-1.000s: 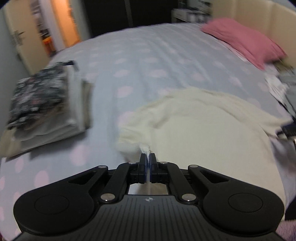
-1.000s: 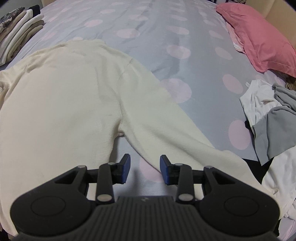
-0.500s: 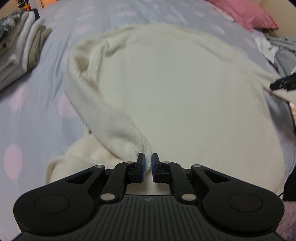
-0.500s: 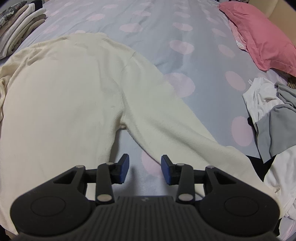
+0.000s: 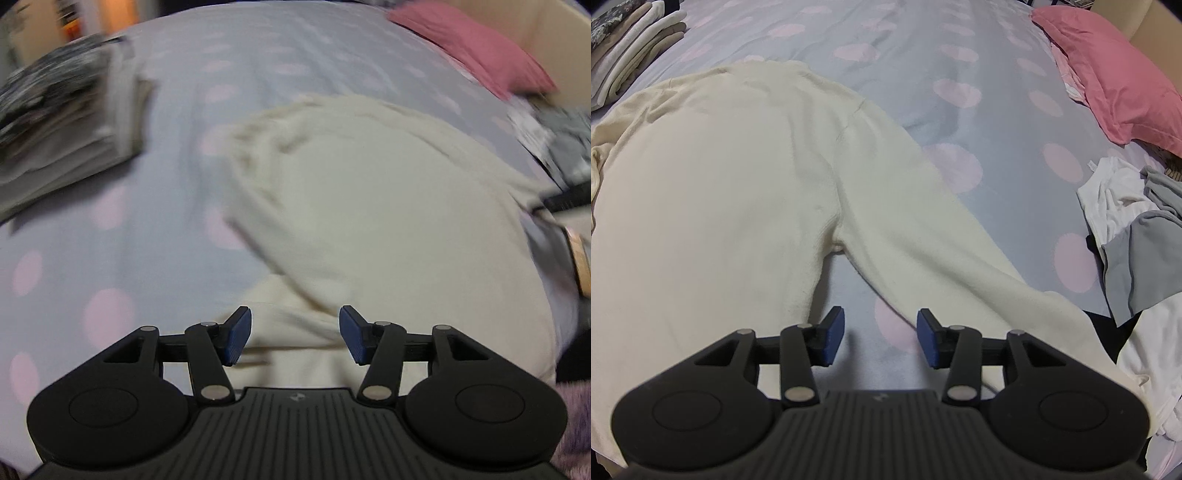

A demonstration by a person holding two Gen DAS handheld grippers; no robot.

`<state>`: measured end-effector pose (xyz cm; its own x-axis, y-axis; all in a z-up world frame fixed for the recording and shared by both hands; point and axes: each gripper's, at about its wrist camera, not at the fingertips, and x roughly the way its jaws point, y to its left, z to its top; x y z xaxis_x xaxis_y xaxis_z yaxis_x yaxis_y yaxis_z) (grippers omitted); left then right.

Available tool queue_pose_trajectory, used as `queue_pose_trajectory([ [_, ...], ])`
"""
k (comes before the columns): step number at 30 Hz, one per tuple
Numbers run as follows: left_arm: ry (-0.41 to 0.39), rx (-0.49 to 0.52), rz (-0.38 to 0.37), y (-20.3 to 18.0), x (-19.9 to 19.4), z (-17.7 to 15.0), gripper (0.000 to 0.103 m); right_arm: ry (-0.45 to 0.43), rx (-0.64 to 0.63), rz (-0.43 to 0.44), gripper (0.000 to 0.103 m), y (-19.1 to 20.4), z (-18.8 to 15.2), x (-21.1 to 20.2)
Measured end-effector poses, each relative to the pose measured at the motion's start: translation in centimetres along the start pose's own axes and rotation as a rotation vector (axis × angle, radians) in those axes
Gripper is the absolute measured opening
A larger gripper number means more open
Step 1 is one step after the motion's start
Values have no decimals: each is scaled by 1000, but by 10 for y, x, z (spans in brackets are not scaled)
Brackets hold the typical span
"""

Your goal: Fold clothes

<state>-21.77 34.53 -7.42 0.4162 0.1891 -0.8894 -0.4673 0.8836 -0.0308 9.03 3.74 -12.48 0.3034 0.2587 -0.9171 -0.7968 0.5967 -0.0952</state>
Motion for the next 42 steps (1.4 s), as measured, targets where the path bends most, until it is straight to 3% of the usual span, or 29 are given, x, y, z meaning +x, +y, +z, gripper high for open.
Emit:
queue_pose_trajectory([
  [6, 57, -205, 36, 63, 26, 8, 51, -6, -32, -3, 48, 4, -1, 1],
  [14, 138, -177, 40, 68, 51, -11, 50, 2, -42, -24, 51, 6, -2, 5],
  [18, 162, -194, 26, 71, 61, -16, 43, 10, -50, -25, 52, 7, 0, 9],
  [26, 133, -255, 54, 81, 55, -21, 42, -8, -94, -45, 55, 14, -3, 5],
  [29, 157, -270, 74, 83, 55, -25, 37, -7, -95, -52, 56, 13, -4, 5],
  [34, 185, -193, 98, 70, 69, -26, 30, -1, -96, -61, 56, 14, -2, 6],
  [35, 189, -181, 102, 68, 72, -26, 26, 0, -96, -62, 56, 14, -2, 7],
  [37, 193, -181, 80, 66, 77, -27, 4, 3, -96, -65, 56, 13, -3, 7],
  [42, 83, -144, 102, 59, 48, -17, 1, 9, -97, -72, 56, 11, -5, 8],
])
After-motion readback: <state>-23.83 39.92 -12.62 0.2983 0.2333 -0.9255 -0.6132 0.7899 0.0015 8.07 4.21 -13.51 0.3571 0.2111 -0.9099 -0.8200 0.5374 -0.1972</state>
